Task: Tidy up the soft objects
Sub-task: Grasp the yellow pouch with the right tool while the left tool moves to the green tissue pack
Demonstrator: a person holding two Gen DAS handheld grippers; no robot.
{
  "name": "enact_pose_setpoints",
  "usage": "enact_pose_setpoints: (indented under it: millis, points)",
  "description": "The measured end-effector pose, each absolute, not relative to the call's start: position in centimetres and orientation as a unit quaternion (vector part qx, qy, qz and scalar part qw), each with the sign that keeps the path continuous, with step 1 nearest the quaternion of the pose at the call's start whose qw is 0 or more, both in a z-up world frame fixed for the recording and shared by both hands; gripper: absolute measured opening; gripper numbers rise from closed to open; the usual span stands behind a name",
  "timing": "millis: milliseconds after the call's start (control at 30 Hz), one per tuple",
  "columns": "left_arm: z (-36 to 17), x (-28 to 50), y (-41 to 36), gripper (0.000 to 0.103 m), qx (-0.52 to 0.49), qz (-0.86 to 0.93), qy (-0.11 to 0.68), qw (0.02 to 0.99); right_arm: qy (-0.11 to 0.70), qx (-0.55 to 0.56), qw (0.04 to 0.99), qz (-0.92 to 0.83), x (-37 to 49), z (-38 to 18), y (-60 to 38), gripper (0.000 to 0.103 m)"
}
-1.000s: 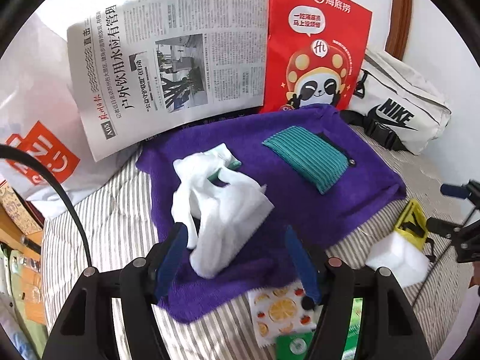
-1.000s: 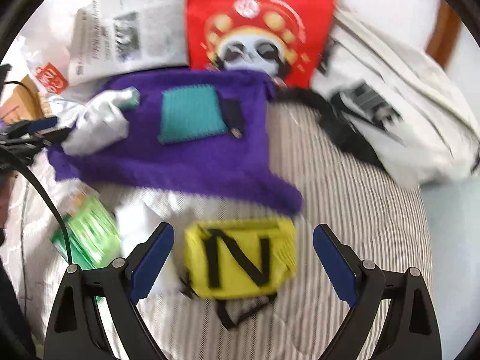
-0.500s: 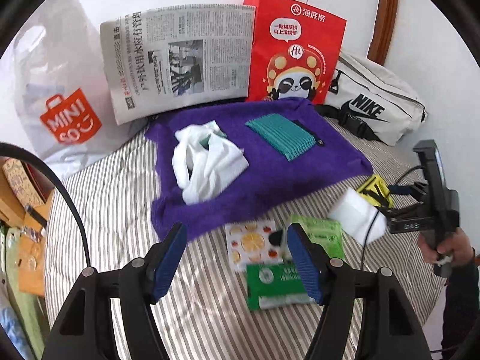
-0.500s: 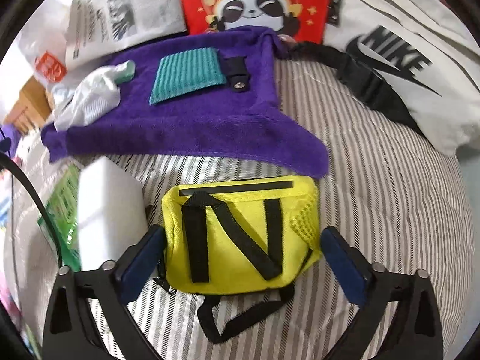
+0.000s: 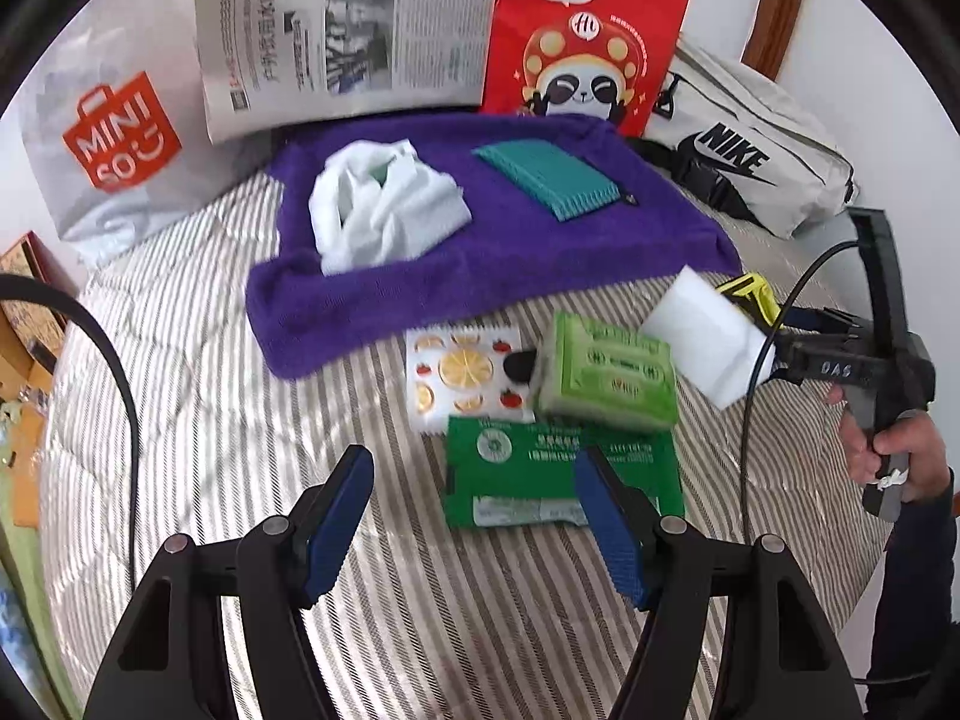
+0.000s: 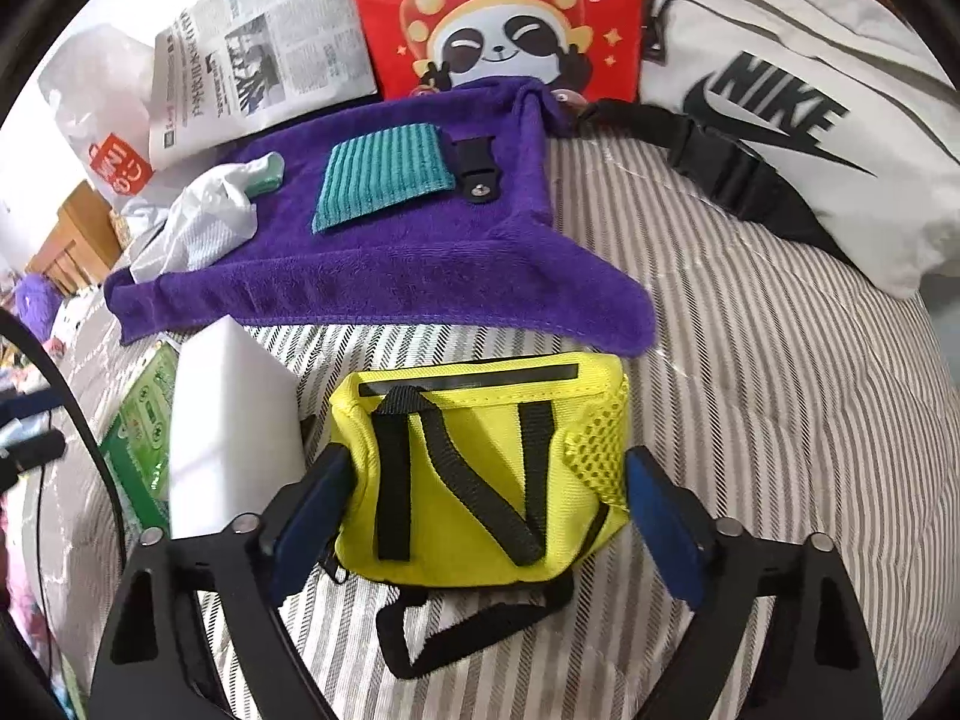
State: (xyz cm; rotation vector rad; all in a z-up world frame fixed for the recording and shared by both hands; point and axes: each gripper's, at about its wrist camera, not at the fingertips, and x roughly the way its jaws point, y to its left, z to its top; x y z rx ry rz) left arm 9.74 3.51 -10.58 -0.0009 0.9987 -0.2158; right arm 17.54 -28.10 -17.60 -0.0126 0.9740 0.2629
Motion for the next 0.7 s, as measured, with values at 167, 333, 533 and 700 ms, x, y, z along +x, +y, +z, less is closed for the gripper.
enact_pose_setpoints:
  millis: [167, 333, 533, 700]
  points:
    - [-11.8, 9.5, 3.6, 0.068, -0.015, -0.104, 0.493, 0.864, 0.464, 0.003, 0.877, 0.122, 16.7, -17.0, -28.9, 0.084]
    - [-12.2, 9.3, 3.6, 0.068, -0.023, -0.108, 0.498, 0.860, 0.452, 0.020, 0.885, 0.109, 15.7, -15.7, -30.5, 0.084]
    - [-12.6, 9.4, 3.5, 0.068, -0.034, -0.113, 0.502, 0.857, 0.447, 0.041, 0.888, 0.104, 14.7, -14.5, -31.6, 0.084]
    - [-12.6, 9.3, 3.5, 0.068, -0.045, -0.124, 0.494, 0.859, 0.446, 0.046, 0.889, 0.098, 14.1, -14.1, -31.8, 0.084]
